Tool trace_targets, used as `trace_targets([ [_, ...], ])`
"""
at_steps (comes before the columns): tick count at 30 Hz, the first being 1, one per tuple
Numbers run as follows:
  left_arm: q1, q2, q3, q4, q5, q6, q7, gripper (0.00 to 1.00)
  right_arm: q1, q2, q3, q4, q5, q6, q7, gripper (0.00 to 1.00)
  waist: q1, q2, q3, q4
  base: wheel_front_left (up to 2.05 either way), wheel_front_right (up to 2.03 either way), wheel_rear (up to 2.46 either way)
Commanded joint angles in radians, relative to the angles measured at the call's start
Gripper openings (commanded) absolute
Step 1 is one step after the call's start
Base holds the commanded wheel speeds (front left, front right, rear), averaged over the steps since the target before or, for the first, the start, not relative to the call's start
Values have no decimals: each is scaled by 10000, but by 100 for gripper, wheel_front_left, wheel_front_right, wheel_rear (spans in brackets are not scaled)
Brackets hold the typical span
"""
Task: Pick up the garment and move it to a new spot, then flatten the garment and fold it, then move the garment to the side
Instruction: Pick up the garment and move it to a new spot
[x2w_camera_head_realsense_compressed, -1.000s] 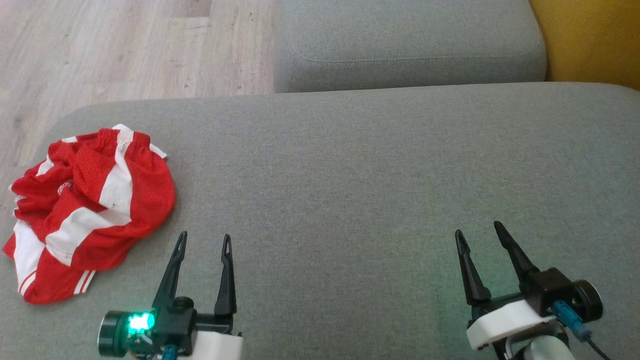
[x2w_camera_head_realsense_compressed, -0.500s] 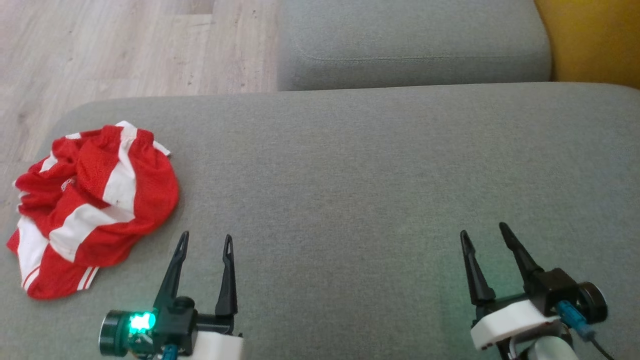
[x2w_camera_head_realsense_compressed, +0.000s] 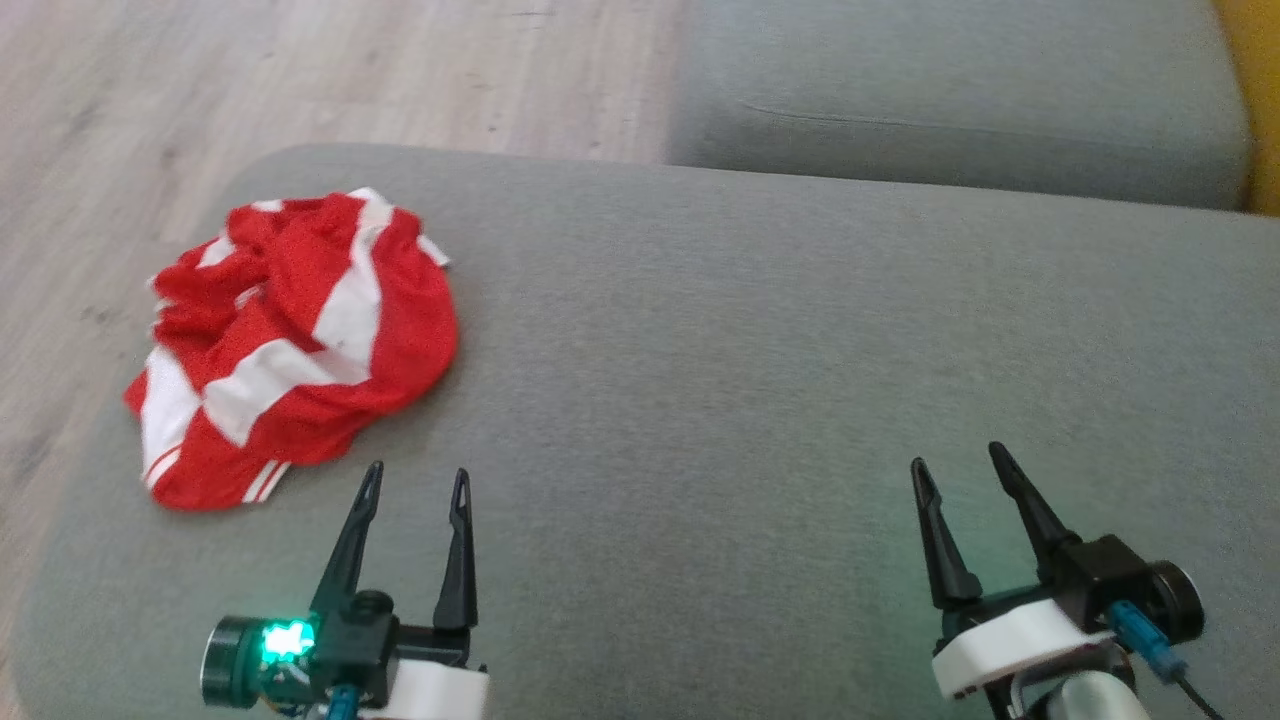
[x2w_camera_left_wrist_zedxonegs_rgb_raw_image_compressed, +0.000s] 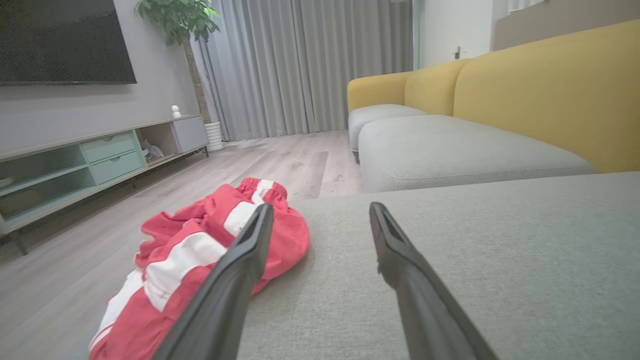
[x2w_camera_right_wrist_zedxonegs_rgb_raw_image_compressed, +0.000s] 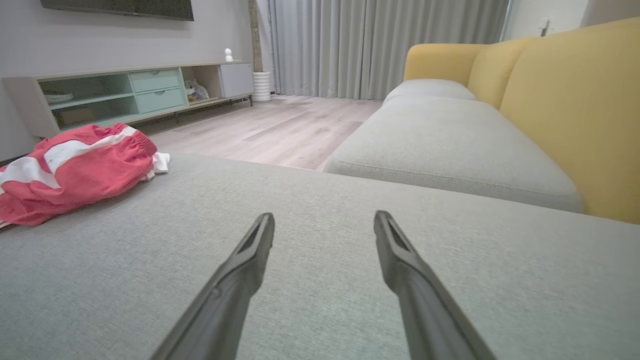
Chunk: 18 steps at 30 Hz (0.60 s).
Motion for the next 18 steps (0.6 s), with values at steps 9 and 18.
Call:
trace_targets([
  [9,-228,77,481,-404,30,25,-95,100,-224,-100,535,-479,197,-7,-120,100,0,0,-109,1526,0,0,0],
  [18,-58,109,562,-435,32,14,-95,100,-192,-100,516,-484,97,-7,-120,100,0,0,-97,2440,0,0,0],
])
